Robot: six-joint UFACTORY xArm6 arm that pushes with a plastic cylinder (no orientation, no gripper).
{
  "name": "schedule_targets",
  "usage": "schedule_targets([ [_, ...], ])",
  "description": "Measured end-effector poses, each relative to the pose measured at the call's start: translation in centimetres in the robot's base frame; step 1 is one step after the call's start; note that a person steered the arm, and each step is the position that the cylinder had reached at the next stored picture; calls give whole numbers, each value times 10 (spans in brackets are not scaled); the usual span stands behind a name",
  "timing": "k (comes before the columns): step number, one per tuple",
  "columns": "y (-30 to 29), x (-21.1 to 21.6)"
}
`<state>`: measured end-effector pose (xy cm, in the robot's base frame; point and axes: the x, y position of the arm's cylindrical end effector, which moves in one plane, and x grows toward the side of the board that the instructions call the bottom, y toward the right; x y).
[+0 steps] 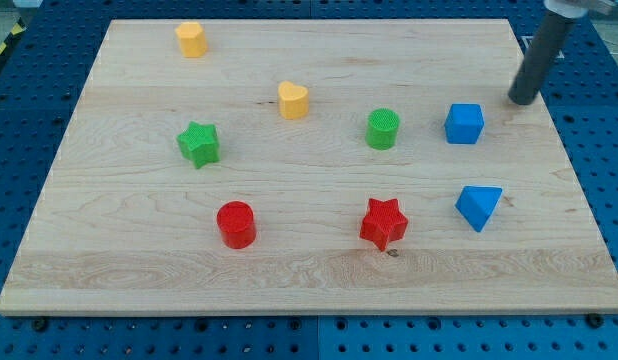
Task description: Push the blue triangle towards the bottom left of the blue cube
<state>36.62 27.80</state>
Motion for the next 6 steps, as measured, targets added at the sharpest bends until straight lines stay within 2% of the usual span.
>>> schedule_targets([
  [4, 37, 19],
  [5, 51, 45],
  [6, 53, 51],
])
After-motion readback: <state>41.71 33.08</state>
